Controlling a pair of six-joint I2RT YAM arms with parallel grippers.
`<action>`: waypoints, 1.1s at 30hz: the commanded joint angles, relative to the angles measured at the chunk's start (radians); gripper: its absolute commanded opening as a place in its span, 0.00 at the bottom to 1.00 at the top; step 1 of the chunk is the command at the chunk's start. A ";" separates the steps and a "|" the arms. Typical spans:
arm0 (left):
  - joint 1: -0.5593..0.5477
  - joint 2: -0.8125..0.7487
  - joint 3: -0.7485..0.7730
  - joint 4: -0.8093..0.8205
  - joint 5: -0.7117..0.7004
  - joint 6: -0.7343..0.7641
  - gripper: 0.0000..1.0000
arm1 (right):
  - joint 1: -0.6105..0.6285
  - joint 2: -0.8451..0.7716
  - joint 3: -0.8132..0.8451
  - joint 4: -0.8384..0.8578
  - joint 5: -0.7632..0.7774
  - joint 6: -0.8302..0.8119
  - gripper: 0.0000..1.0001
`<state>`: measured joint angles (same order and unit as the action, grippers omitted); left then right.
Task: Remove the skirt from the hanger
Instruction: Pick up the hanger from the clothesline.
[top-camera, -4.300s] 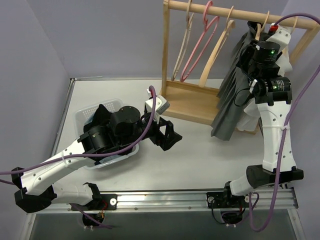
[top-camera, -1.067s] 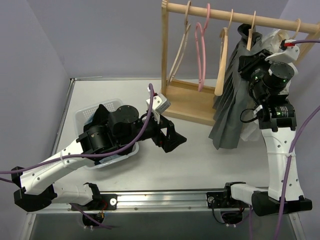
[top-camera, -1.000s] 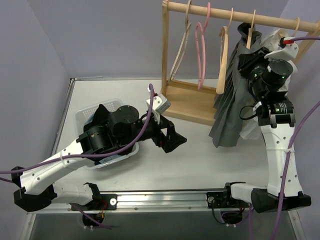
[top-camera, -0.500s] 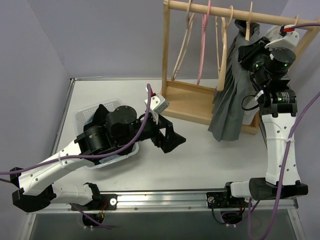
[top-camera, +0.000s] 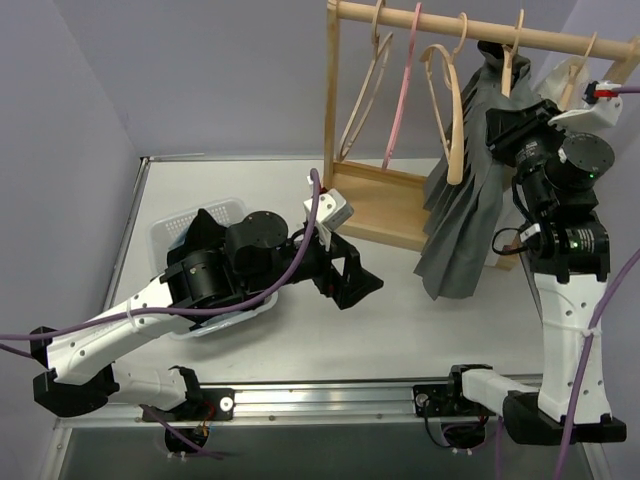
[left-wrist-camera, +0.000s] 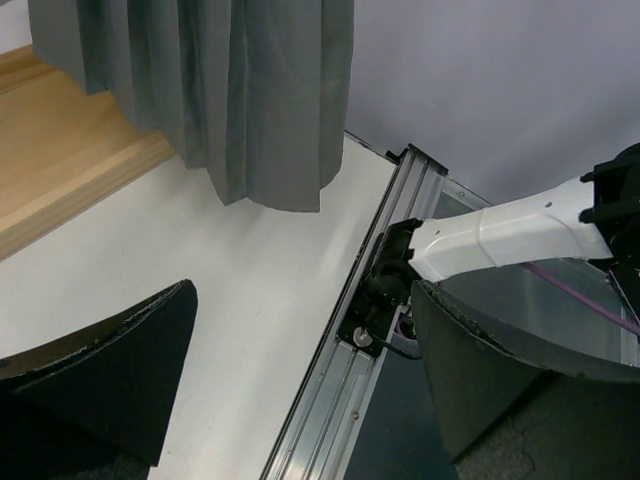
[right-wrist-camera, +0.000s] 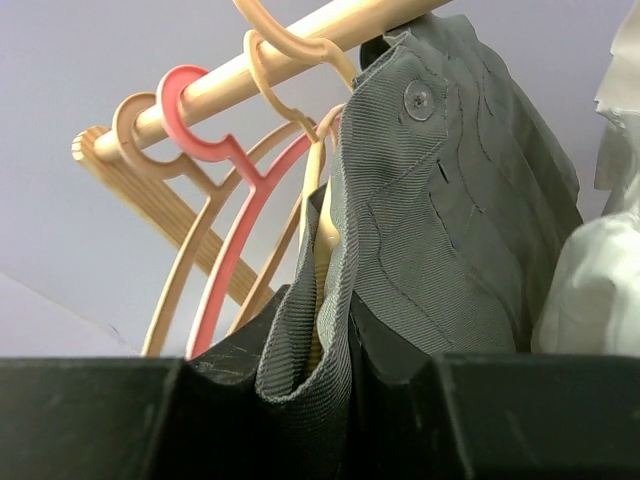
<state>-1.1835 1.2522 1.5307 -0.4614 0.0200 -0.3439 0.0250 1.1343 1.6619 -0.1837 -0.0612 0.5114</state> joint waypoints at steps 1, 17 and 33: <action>-0.048 0.032 0.100 0.012 -0.041 0.032 0.97 | -0.008 -0.074 -0.008 0.115 -0.019 0.012 0.00; -0.186 0.185 0.267 -0.003 -0.158 0.097 0.95 | -0.008 -0.163 -0.105 -0.181 -0.028 0.243 0.00; -0.252 0.407 0.477 0.003 -0.273 0.157 0.94 | -0.007 -0.156 -0.088 -0.424 0.028 0.461 0.00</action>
<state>-1.4189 1.6337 1.9125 -0.4728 -0.2176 -0.2165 0.0250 0.9909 1.5375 -0.6426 -0.0509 0.9287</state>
